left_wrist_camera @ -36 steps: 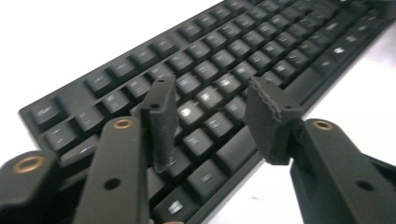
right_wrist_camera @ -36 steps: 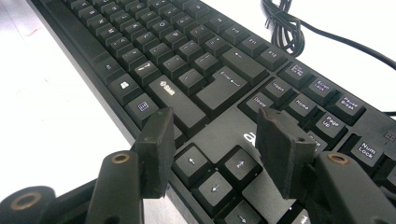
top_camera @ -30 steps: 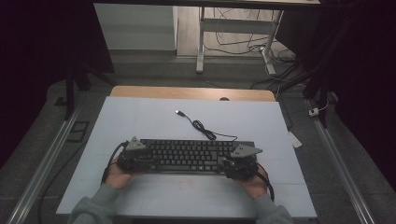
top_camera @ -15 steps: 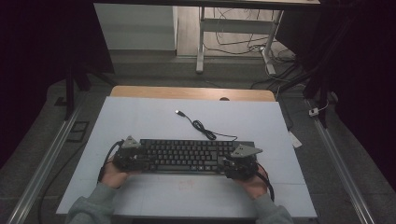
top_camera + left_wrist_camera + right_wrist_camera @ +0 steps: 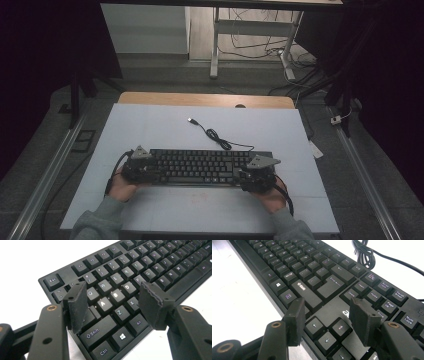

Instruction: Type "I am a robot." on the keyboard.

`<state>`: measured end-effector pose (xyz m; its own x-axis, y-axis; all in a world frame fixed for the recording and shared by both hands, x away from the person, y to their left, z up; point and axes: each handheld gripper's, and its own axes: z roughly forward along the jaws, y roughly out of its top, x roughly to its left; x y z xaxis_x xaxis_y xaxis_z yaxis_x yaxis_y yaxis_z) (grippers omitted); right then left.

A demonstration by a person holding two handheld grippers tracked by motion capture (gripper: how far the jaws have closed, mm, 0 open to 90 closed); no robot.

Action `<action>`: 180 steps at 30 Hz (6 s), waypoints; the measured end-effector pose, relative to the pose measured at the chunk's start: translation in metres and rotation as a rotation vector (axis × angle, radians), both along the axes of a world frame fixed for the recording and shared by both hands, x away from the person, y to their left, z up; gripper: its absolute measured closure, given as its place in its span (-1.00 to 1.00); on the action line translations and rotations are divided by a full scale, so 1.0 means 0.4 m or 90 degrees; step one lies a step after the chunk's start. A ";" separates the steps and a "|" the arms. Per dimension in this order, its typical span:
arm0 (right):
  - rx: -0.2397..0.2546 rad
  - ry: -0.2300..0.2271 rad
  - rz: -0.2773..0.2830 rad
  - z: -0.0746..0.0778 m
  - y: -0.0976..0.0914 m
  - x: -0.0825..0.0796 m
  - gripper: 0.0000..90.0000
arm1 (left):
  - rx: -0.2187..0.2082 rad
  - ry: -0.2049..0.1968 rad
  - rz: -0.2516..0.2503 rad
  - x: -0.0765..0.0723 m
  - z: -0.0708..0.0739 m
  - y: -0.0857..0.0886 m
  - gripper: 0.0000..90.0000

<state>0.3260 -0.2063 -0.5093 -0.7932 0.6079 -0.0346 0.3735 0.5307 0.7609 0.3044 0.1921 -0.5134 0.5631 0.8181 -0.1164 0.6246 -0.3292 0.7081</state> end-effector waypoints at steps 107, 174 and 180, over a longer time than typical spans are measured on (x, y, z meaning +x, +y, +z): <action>0.012 -0.011 0.005 0.002 0.002 -0.005 0.05 | -0.007 -0.022 -0.027 0.039 0.070 -0.048 -0.22; 0.052 0.001 0.043 0.070 0.188 0.078 0.99 | 0.004 0.008 -0.045 0.058 0.042 -0.056 -0.28; 0.053 0.016 0.047 0.052 0.223 0.099 0.99 | 0.007 0.008 -0.046 0.058 0.041 -0.057 -0.29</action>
<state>0.3658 -0.1172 -0.4887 -0.8357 0.5481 0.0345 0.3560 0.4927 0.7941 0.3276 0.1694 -0.4969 0.6199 0.7763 -0.1142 0.6070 -0.3823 0.6967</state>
